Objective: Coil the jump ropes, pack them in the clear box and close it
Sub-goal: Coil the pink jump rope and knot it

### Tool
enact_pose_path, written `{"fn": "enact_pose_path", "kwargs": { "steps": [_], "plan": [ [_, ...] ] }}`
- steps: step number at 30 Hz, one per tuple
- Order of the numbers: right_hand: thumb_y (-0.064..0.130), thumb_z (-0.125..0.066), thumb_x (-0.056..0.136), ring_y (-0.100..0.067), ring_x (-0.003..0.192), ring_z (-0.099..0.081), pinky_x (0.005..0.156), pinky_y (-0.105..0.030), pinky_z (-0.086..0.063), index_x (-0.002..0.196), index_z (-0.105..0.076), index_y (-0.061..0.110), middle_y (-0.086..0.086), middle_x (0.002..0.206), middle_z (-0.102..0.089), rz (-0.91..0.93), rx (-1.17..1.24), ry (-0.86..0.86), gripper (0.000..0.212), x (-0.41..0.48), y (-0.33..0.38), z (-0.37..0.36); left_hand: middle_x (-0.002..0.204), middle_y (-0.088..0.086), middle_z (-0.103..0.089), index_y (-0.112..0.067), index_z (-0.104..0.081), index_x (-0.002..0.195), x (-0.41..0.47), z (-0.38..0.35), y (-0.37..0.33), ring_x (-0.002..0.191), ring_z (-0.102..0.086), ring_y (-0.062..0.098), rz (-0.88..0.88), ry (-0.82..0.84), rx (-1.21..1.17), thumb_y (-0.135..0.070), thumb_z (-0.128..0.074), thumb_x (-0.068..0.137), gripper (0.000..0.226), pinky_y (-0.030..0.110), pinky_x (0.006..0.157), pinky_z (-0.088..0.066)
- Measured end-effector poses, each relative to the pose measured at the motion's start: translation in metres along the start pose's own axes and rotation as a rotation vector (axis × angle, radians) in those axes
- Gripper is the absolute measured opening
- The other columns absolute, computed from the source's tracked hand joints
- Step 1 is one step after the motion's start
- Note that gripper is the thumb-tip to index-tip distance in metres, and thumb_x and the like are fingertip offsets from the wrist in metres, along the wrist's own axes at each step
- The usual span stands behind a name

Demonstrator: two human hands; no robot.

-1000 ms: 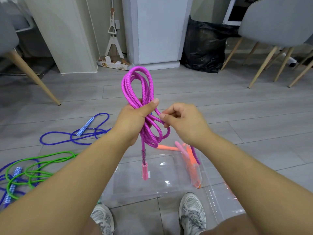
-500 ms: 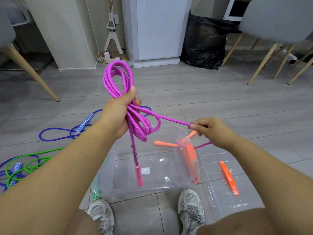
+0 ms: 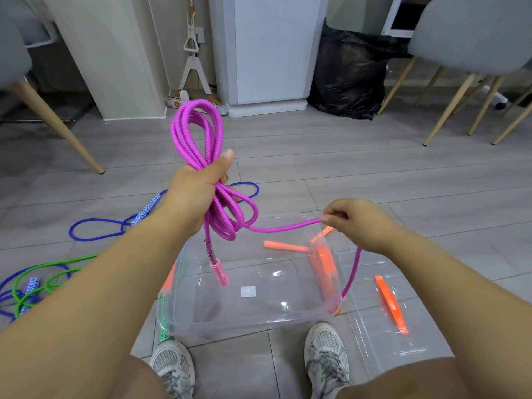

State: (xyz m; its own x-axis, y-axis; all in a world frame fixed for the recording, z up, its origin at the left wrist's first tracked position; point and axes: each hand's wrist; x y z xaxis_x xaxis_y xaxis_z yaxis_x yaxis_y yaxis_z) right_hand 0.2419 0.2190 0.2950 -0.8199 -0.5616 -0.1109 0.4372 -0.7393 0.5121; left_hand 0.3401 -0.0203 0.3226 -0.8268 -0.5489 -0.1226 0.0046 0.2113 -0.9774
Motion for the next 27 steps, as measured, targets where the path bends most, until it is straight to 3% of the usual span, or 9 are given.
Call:
{"fn": "enact_pose_path", "kwargs": {
  "steps": [2, 4, 9, 11, 13, 16, 19, 23, 27],
  "plan": [
    [0.029, -0.056, 0.091, -0.005, 0.063, -0.047, 0.056, -0.012, -0.034, 0.083, -0.064, 0.017, 0.007, 0.069, -0.054, 0.076, 0.058, -0.007, 0.017, -0.003, 0.019, 0.005, 0.062, 0.014, -0.048, -0.010, -0.046, 0.065, -0.003, -0.002, 0.004, 0.049, -0.049, 0.024, -0.040, 0.020, 0.232, -0.032, -0.068, 0.084, 0.036, 0.024, 0.044, -0.045],
    [0.027, -0.056, 0.092, -0.001, 0.058, -0.047, 0.054, -0.008, -0.034, 0.082, -0.066, 0.016, 0.009, 0.065, -0.052, 0.128, 0.133, -0.017, 0.018, -0.007, 0.039, 0.009, 0.066, 0.018, -0.050, -0.009, -0.047, 0.066, -0.006, -0.005, 0.008, 0.052, -0.049, 0.024, -0.050, 0.093, 0.386, -0.036, -0.071, 0.078, 0.039, 0.024, 0.045, -0.042],
    [0.025, -0.054, 0.093, 0.009, 0.049, -0.048, 0.050, -0.006, -0.034, 0.082, -0.066, 0.015, 0.011, 0.058, -0.048, 0.168, 0.258, -0.020, 0.020, -0.008, 0.070, 0.006, 0.052, 0.007, -0.043, -0.004, -0.047, 0.060, -0.016, -0.015, 0.012, 0.042, -0.040, 0.012, -0.117, 0.273, 0.546, -0.031, -0.074, 0.075, 0.041, 0.015, 0.040, -0.035],
    [0.025, -0.054, 0.093, 0.006, 0.045, -0.046, 0.047, -0.007, -0.032, 0.082, -0.067, 0.015, 0.008, 0.057, -0.047, 0.163, 0.307, -0.015, 0.020, -0.006, 0.076, 0.004, 0.057, 0.009, -0.042, 0.002, -0.049, 0.065, -0.019, -0.017, 0.013, 0.048, -0.039, 0.014, -0.116, 0.346, 0.584, -0.034, -0.078, 0.069, 0.046, 0.018, 0.044, -0.033],
    [0.025, -0.054, 0.093, 0.005, 0.042, -0.045, 0.044, -0.007, -0.031, 0.082, -0.067, 0.015, 0.006, 0.058, -0.046, 0.153, 0.341, -0.016, 0.020, -0.005, 0.079, 0.002, 0.052, 0.002, -0.037, -0.006, -0.044, 0.059, -0.020, -0.018, 0.015, 0.048, -0.034, 0.014, -0.089, 0.381, 0.630, -0.033, -0.082, 0.064, 0.047, 0.019, 0.045, -0.029],
    [0.026, -0.054, 0.093, 0.005, 0.040, -0.045, 0.043, -0.007, -0.030, 0.081, -0.066, 0.014, 0.007, 0.059, -0.048, 0.148, 0.354, -0.018, 0.021, -0.005, 0.080, 0.000, 0.058, 0.007, -0.045, -0.004, -0.050, 0.065, -0.018, -0.019, 0.018, 0.054, -0.042, 0.018, -0.065, 0.381, 0.705, -0.026, -0.084, 0.065, 0.040, 0.032, 0.055, -0.039],
    [0.024, -0.056, 0.092, 0.001, 0.041, -0.042, 0.047, -0.011, -0.032, 0.082, -0.066, 0.015, 0.007, 0.060, -0.052, 0.145, 0.388, -0.002, 0.017, -0.004, 0.077, -0.001, 0.068, 0.015, -0.057, 0.004, -0.058, 0.078, -0.016, -0.020, 0.019, 0.061, -0.052, 0.021, -0.047, 0.381, 0.715, -0.019, -0.079, 0.070, 0.032, 0.038, 0.063, -0.047],
    [0.016, -0.063, 0.088, 0.001, 0.044, -0.045, 0.051, -0.016, -0.040, 0.078, -0.063, 0.023, 0.004, 0.061, -0.055, 0.104, 0.475, 0.021, 0.012, -0.006, 0.062, 0.005, 0.064, 0.010, -0.066, -0.005, -0.059, 0.071, -0.014, -0.016, 0.016, 0.062, -0.061, 0.023, -0.027, 0.352, 0.658, -0.008, -0.073, 0.075, 0.015, 0.035, 0.065, -0.050],
    [0.021, -0.062, 0.088, -0.001, 0.057, -0.046, 0.059, -0.015, -0.039, 0.085, -0.067, 0.023, 0.006, 0.067, -0.057, 0.139, 0.331, -0.019, 0.006, -0.014, 0.051, 0.014, 0.052, 0.008, -0.058, -0.005, -0.055, 0.067, -0.010, -0.011, 0.011, 0.053, -0.062, 0.023, -0.022, 0.318, 0.564, -0.001, -0.067, 0.082, 0.019, 0.032, 0.060, -0.054]
  ]
}}
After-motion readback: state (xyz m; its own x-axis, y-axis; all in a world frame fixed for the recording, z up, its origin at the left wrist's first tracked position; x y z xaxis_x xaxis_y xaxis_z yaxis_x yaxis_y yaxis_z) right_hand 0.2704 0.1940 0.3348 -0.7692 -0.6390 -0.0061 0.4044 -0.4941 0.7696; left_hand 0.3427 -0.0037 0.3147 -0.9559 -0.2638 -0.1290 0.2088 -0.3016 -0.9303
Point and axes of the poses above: each hand's wrist, its own x-axis towards the middle knuckle, its own z-axis out of the back of the hand, y = z × x
